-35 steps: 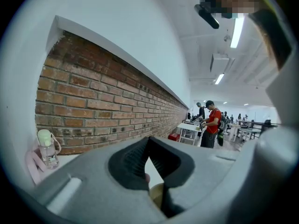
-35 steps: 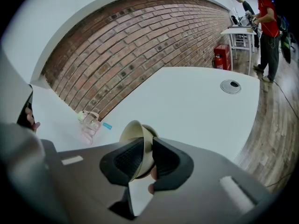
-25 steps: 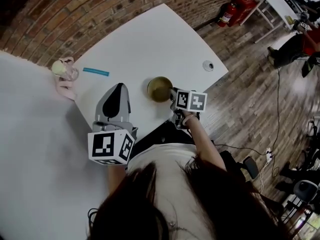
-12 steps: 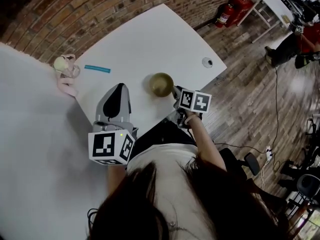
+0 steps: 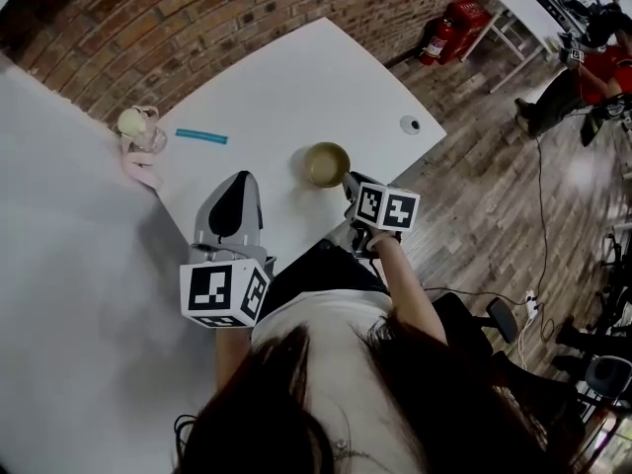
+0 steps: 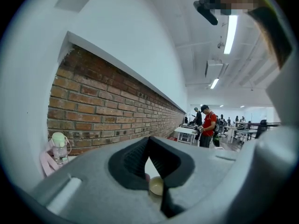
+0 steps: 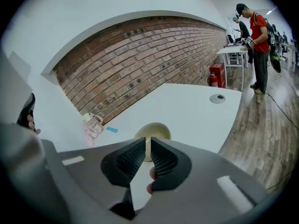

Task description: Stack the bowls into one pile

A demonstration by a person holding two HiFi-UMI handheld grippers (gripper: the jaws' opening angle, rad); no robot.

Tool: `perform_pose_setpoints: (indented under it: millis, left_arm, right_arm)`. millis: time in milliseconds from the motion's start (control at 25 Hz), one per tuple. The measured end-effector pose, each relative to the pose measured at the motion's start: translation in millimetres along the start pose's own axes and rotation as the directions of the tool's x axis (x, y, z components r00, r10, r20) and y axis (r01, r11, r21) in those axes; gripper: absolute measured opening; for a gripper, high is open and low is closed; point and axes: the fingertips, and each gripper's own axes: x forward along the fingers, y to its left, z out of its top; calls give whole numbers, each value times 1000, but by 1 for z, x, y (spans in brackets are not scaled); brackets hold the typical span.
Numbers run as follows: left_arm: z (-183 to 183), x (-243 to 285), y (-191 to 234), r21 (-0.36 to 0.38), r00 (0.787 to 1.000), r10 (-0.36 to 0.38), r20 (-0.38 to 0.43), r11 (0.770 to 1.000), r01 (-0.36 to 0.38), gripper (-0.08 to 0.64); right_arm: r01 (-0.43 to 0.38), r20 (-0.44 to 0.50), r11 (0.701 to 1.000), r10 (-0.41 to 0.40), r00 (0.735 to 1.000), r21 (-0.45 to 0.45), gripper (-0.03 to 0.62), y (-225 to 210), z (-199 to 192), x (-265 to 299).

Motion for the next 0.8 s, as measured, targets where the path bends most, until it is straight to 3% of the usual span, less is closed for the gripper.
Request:
perform_pose_setpoints:
  millis: [360, 800]
  left_arm:
    - [-3, -28, 13, 1, 1000, -5, 16, 1000, 5, 0]
    - [-7, -30, 10, 2, 1000, -11, 23, 1000, 11, 0]
  right_arm:
    - [11, 63, 998, -7, 998, -68, 20, 27, -3, -14]
    - [39, 156, 965, 1, 988, -258, 3, 56, 20, -35]
